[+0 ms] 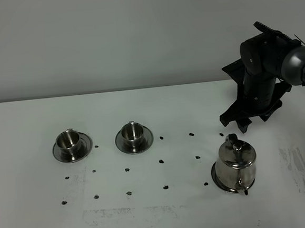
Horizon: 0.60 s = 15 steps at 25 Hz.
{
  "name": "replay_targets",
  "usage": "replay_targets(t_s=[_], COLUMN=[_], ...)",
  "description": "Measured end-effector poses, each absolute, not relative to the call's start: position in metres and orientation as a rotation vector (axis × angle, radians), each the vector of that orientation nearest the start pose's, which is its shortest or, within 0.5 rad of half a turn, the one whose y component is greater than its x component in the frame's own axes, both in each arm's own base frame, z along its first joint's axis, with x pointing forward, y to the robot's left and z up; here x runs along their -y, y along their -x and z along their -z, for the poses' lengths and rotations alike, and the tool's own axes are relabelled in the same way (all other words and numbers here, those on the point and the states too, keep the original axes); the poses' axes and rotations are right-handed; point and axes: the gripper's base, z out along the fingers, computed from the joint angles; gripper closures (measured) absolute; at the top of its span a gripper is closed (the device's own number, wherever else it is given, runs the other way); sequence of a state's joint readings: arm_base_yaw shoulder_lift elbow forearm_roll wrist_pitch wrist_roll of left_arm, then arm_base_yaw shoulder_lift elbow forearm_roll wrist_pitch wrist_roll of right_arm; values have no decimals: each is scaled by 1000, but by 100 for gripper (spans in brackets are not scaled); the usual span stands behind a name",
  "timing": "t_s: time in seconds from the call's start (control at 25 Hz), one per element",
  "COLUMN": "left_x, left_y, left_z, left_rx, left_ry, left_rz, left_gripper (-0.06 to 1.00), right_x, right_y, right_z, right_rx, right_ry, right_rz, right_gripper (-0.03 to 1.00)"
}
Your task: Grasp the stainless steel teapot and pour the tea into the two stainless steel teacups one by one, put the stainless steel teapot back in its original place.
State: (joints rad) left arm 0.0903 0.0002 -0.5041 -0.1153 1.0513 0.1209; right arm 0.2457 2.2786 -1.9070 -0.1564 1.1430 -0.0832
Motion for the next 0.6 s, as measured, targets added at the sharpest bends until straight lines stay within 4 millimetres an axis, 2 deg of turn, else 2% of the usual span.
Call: replay_targets(t_s=[0.6], left_x=[10], left_y=[4], left_z=[-280], left_rx=[-2025], left_ry=[-35], left_rz=[5], left_gripper=[41], right_x=[-106], right_y=[-461], right_z=[-166], right_rx=[-2962], right_ry=[548], right_rz=[124], right_gripper=[42])
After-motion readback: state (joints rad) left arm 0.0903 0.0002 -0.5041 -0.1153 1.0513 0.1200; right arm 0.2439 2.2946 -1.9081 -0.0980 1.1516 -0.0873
